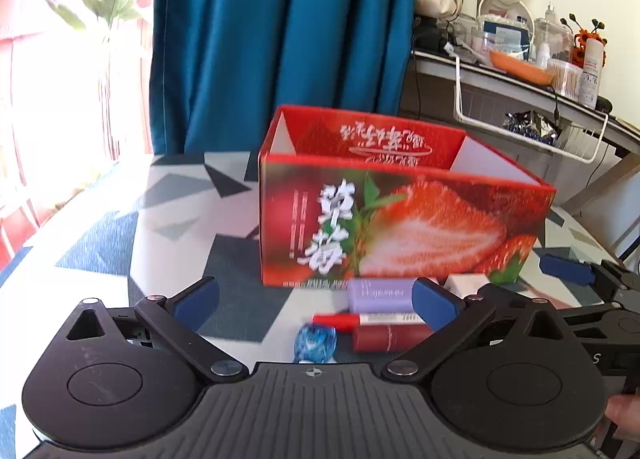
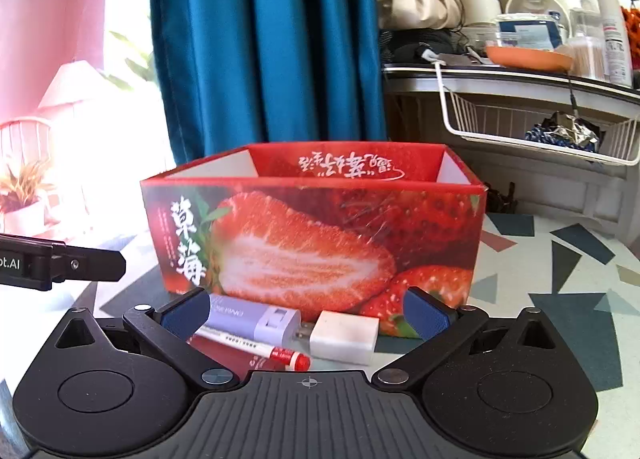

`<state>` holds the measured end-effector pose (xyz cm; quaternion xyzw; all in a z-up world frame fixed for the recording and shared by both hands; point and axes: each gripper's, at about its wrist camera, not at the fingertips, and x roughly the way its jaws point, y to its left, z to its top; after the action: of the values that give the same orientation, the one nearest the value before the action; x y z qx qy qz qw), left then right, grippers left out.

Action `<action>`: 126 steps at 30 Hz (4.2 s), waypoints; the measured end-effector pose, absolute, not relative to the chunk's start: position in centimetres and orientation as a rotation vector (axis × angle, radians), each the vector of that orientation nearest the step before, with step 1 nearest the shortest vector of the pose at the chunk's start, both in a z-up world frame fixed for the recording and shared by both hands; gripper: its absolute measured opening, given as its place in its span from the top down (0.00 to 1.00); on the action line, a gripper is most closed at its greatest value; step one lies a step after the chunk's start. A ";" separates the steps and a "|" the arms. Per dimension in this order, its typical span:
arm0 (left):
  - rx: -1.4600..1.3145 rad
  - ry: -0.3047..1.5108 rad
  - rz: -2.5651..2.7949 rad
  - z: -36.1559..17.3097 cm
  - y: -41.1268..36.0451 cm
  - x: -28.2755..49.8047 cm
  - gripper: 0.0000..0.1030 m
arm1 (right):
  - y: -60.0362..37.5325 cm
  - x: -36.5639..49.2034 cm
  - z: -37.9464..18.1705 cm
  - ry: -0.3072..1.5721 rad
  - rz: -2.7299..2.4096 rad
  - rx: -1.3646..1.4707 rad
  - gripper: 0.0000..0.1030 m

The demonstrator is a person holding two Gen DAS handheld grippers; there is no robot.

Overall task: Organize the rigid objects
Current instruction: 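Withdraw the left gripper from the box back to the remaining items, then grasp the dark red lipstick with the left gripper, then carry the dark red lipstick into the red box and release it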

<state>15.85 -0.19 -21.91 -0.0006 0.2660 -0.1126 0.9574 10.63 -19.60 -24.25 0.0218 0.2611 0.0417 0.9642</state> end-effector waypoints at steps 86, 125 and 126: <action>-0.091 0.652 -0.419 -24.0 -2.4 17.6 0.56 | -18.5 11.2 -24.0 0.655 0.256 0.008 0.81; -0.106 0.739 -0.485 -18.1 -5.5 30.5 0.56 | -23.3 25.8 -19.2 0.805 0.194 0.116 0.77; -0.098 0.732 -0.486 -18.2 -5.6 30.4 0.56 | -23.3 25.8 -19.2 0.806 0.193 0.120 0.76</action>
<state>30.36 -5.59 -18.18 -0.0473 0.3542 -0.2353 0.9039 25.78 -23.33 -19.24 0.0584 0.3914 0.0936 0.9136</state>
